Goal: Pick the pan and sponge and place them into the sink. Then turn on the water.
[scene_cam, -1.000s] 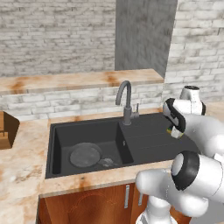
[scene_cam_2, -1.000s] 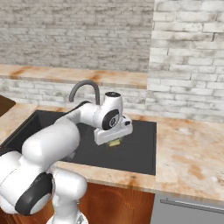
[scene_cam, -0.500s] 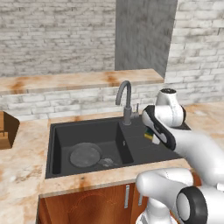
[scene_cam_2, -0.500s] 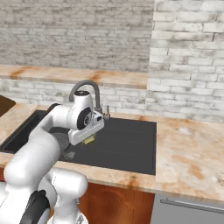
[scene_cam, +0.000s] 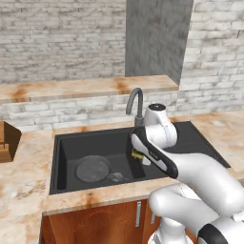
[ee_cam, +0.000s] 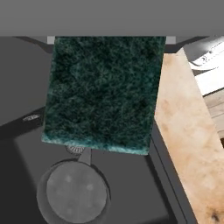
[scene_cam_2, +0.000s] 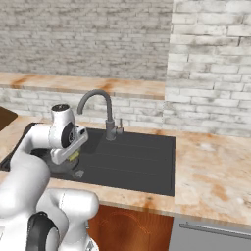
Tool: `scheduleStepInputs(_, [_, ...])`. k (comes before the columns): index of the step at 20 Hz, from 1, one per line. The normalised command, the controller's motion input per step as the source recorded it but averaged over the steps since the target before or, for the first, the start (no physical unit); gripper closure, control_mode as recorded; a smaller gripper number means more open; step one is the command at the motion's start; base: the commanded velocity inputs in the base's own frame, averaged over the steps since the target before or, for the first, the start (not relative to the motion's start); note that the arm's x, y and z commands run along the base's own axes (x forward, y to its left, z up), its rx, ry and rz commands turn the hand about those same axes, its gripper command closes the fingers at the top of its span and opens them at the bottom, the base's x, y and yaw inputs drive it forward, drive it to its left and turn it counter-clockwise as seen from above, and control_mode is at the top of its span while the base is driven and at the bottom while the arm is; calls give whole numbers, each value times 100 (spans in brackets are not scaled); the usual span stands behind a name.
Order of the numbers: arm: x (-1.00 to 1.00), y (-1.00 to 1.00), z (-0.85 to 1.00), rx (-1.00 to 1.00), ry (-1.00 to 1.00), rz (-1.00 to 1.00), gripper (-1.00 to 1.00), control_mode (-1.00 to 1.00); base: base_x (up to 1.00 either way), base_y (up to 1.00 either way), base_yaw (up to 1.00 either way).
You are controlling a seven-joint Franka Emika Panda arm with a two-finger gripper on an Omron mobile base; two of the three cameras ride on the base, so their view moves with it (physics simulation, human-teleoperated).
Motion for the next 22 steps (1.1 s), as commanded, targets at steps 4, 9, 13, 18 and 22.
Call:
scheduleStepInputs(4, [18,70,-17,1,-2,5,100,-100,0,0,0])
scheduleStepInputs(9, [56,50,-25,0,0,0,100,-100,0,0,0])
scheduleStepInputs(13, [62,49,-19,0,0,0,100,-100,0,0,0])
scheduleStepInputs(18, [54,50,-22,0,-4,0,100,-100,0,0,0])
scheduleStepInputs(22, [42,51,-33,0,-3,0,100,-100,0,0,0])
